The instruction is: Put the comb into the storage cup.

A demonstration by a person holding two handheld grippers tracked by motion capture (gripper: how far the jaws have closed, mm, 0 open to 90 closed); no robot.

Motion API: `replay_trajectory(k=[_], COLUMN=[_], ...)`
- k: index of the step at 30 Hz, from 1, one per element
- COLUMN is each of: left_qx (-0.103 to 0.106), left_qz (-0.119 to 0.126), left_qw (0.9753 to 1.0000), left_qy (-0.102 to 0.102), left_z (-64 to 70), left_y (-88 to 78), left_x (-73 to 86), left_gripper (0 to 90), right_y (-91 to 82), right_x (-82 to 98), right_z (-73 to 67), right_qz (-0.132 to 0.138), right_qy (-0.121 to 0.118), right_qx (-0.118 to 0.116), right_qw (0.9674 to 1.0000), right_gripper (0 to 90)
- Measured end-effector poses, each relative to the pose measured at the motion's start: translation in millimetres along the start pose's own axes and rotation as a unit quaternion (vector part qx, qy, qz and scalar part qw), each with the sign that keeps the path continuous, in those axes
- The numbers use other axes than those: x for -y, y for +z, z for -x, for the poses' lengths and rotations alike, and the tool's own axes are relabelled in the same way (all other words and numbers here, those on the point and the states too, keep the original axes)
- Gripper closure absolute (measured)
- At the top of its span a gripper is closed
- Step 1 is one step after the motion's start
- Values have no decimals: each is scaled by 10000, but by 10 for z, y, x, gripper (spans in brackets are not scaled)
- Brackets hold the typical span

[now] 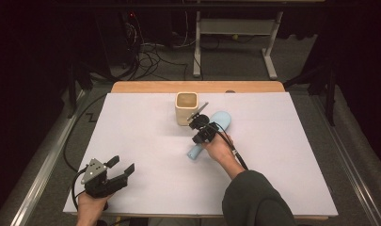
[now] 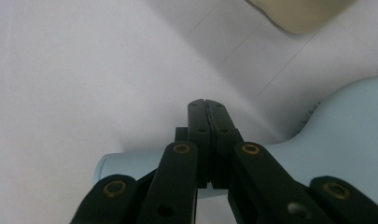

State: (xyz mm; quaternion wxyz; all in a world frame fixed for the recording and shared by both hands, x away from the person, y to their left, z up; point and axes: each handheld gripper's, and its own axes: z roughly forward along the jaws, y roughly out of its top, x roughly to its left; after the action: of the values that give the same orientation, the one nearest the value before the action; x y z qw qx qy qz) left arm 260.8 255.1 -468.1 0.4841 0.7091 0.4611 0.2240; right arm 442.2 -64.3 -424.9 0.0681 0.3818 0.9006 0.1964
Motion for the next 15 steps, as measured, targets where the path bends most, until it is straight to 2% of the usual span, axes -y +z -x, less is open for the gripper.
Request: replay_trajectory(k=[4,5,7,8,15], left_qx=[-2,-1,2,4,5], left_qz=[2,0,-4,-3,0], left_qw=[10000,10000,10000,10000,10000], left_qy=[-9,-6,-2,-3,-11], left_z=[-3,-2,-2,-2,-4], left_y=[0,0,0,0,-5], left_x=[0,0,0,0,1], left_gripper=[309,309,309,308,308], right_y=[12,17,22,28,52], right_x=[-9,-13,-19,-23,-9], right_z=[-14,-4,-16,-10,-40], right_qz=[-67,-68,-136,-137,-274], right_qy=[74,-16,66,-4,5], right_qx=[-20,-16,-30,-24,-33], right_qw=[9999,10000,9999,9999,9996], right_gripper=[900,900,900,900,900])
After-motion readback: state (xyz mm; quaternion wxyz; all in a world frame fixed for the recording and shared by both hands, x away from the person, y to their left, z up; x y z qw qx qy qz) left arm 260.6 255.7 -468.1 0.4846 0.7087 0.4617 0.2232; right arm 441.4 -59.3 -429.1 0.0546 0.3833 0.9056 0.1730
